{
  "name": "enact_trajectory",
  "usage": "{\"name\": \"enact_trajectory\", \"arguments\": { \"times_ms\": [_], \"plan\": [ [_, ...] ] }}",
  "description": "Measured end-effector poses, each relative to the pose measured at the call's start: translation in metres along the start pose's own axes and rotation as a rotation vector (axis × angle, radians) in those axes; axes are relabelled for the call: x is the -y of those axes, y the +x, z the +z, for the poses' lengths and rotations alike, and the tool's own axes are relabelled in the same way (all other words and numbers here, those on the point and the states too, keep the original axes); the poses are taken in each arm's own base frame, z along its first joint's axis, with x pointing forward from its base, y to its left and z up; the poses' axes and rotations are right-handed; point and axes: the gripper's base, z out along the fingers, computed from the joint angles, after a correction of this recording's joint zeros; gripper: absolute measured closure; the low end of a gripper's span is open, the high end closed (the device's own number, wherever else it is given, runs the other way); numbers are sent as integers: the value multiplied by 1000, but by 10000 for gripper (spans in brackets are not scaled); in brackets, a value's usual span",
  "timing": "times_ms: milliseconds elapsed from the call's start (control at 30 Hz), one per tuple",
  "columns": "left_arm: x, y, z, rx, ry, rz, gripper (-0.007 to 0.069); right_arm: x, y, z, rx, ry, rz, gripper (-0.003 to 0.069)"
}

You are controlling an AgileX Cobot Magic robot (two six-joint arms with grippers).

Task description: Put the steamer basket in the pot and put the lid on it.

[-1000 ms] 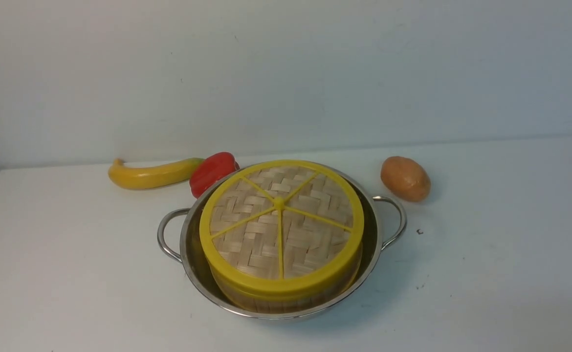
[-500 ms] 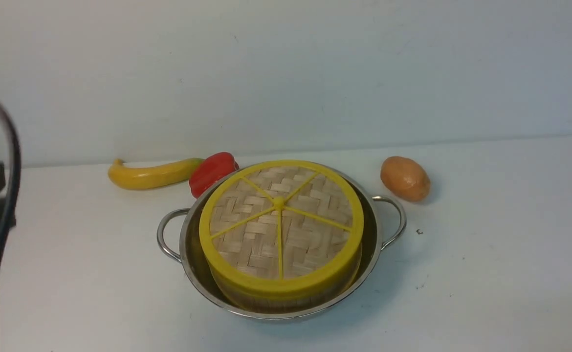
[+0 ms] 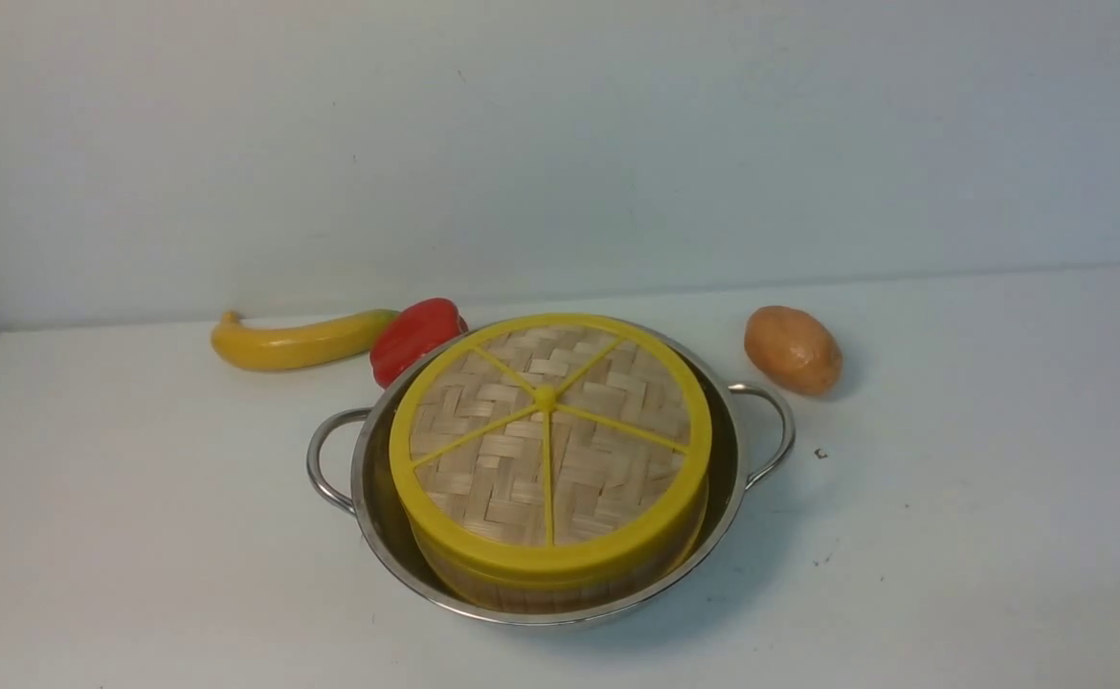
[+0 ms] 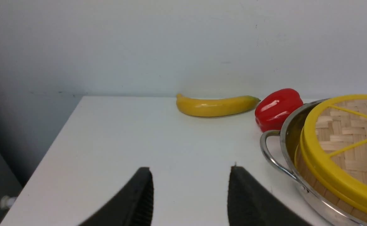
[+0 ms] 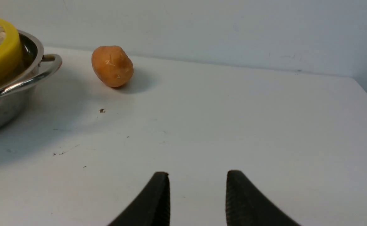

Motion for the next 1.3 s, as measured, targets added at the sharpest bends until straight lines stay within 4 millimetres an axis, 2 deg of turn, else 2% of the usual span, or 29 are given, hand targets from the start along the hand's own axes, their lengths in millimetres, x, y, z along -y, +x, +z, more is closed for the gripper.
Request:
{"name": "enact_trajectory", "arguments": {
  "times_ms": [400, 533, 567, 833, 1300],
  "plan": [
    [0, 25, 11, -79, -7, 5, 313, 0, 0, 0, 0, 0, 0, 418],
    [0, 39, 18, -126, -9, 11, 313, 0, 0, 0, 0, 0, 0, 418],
    [0, 48, 21, -147, -9, 14, 313, 0, 0, 0, 0, 0, 0, 418],
    [-1, 78, 21, -101, -1, 23, 313, 0, 0, 0, 0, 0, 0, 418],
    [4, 79, 18, -56, 56, 5, 313, 0, 0, 0, 0, 0, 0, 418]
  ]
}}
